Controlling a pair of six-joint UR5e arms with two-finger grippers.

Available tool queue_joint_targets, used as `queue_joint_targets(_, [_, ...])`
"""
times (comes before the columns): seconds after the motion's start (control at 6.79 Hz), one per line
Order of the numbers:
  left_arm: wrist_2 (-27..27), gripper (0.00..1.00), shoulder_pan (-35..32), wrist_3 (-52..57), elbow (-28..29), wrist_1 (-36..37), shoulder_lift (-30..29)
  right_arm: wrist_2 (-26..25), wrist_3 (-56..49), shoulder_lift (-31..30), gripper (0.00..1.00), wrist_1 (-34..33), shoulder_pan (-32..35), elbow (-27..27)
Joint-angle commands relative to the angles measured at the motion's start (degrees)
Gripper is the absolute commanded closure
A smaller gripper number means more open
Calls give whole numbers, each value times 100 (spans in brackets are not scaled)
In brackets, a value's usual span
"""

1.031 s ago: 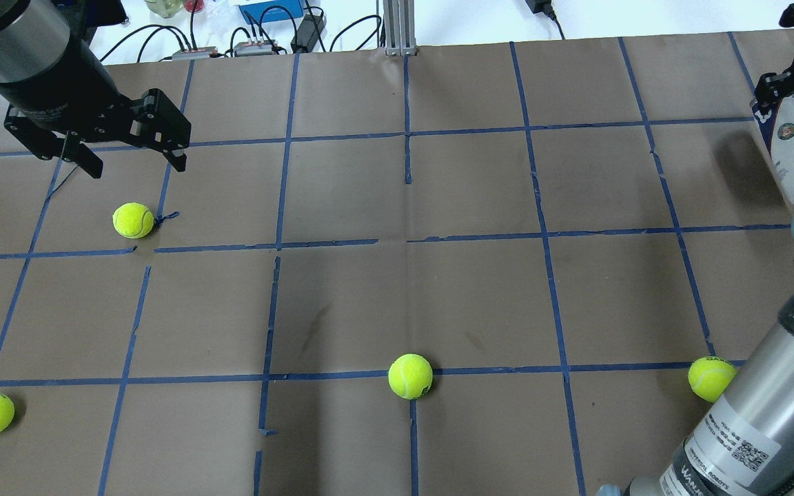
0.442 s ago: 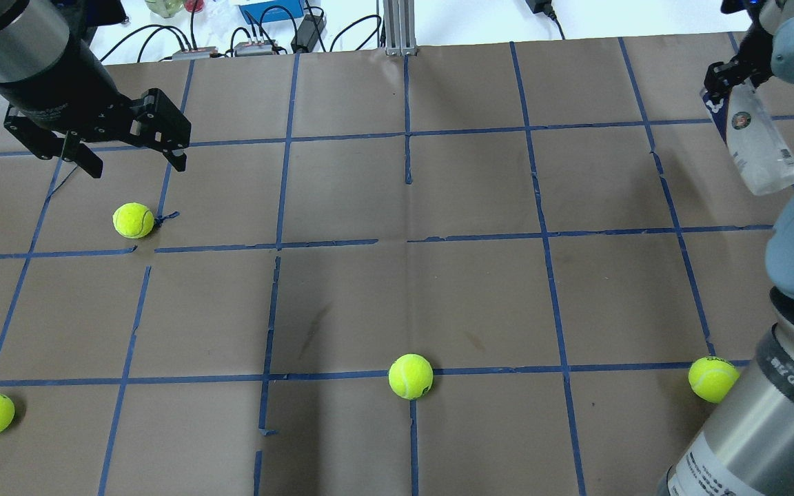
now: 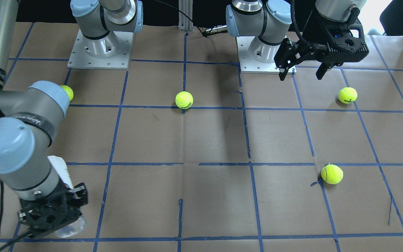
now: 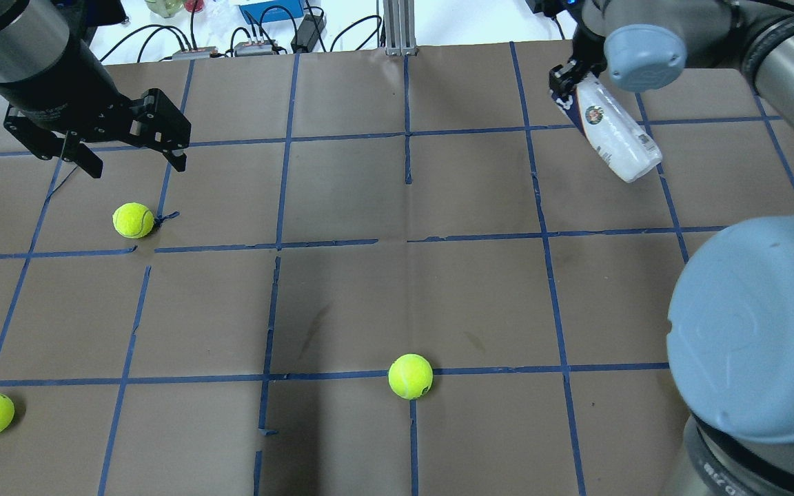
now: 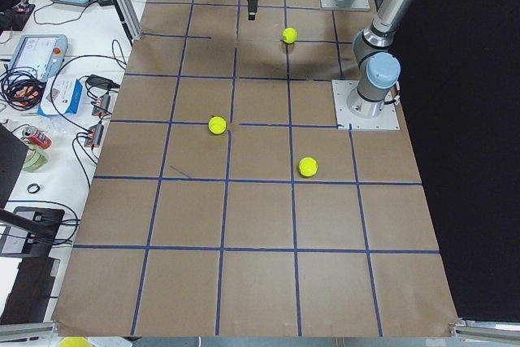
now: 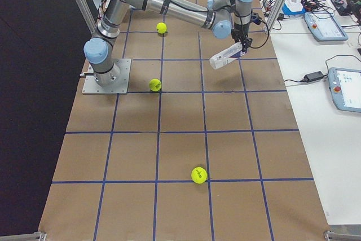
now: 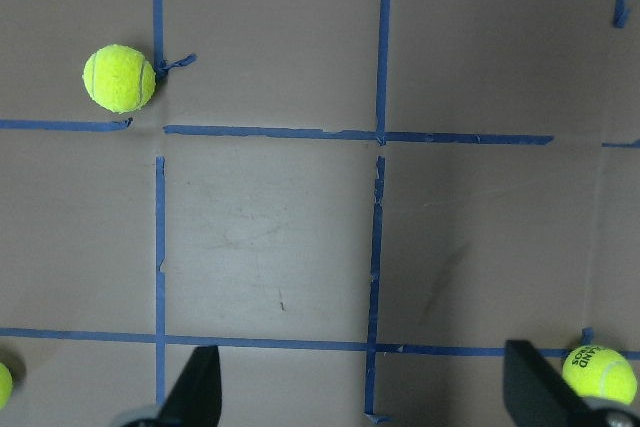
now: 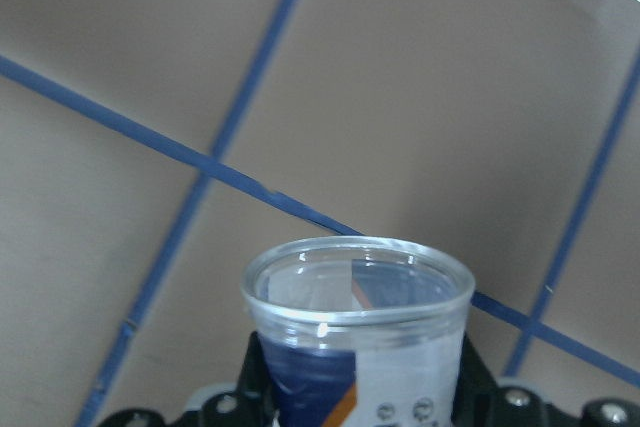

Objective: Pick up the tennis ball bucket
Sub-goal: 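Carry the can toward the table center and lay it on its side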

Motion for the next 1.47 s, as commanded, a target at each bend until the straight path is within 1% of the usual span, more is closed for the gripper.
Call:
queue_joint_targets(0.0, [0, 0, 0, 0, 0, 0, 0, 215, -48, 39, 48, -192, 1124, 11])
queue_joint_targets(0.15, [0, 0, 0, 0, 0, 0, 0, 232, -292, 83, 48, -264, 1364, 11])
queue_joint_targets(0.29, [0, 0, 0, 0, 0, 0, 0, 346, -782, 144, 48, -325, 1488, 46])
queue_joint_targets(0.44, [9, 0, 0, 0, 0, 0, 8, 547, -969, 162, 48, -326, 1663, 64])
queue_joint_targets(0.59, [17, 0, 0, 0, 0, 0, 9, 618, -1215, 206, 48, -387, 1822, 73])
queue_joint_targets(0.74, [18, 0, 0, 0, 0, 0, 17, 845, -1461, 206, 48, -353, 1980, 73])
queue_joint_targets(1.03, [18, 0, 0, 0, 0, -9, 26, 865, -2907, 206, 39, -492, 2567, 73])
queue_joint_targets(1.18, [18, 0, 0, 0, -9, -9, 26, 883, -2914, 233, 38, -484, 2649, 82])
queue_joint_targets(1.33, [9, 0, 0, 0, -9, -9, 26, 1387, -2992, 355, 38, -676, 2649, 82])
